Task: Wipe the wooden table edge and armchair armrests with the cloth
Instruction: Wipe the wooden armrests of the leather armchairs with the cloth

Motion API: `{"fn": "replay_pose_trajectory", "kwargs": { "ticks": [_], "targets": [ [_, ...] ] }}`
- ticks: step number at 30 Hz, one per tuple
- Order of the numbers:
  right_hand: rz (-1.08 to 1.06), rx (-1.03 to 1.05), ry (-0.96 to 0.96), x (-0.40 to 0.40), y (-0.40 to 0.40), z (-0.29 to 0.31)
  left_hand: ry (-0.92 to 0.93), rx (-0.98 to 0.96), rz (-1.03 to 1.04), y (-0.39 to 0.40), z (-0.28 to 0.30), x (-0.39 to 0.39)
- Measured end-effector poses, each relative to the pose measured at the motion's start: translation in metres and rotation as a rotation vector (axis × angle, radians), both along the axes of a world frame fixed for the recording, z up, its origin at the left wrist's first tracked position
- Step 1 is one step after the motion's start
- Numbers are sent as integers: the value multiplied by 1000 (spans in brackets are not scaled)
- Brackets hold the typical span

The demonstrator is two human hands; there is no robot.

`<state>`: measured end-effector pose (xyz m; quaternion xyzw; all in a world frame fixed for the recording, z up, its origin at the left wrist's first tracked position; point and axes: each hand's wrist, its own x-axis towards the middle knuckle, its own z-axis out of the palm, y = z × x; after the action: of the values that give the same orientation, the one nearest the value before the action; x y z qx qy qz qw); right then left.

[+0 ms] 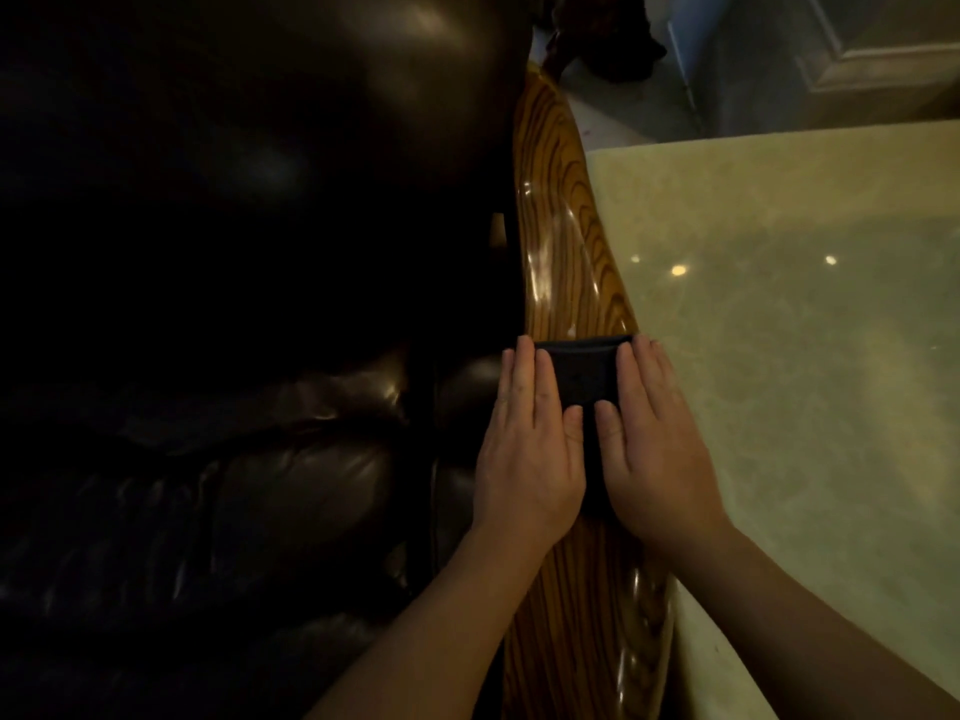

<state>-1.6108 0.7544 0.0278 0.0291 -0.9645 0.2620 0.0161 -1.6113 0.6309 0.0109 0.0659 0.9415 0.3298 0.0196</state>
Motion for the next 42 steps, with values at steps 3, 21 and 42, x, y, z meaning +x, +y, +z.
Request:
{"fn": "replay_pose_trajectory", "kwargs": {
  "ticks": [3,21,42],
  "targets": [
    [11,-8,1,-22,-2,3,-20,-5,21,2,4,-20],
    [51,-94,-118,-174,-4,11,-96,175,112,10,16,-161],
    [35,-125,-99,-182,-5,9,-132,186,96,6,15,-164]
  ]
}}
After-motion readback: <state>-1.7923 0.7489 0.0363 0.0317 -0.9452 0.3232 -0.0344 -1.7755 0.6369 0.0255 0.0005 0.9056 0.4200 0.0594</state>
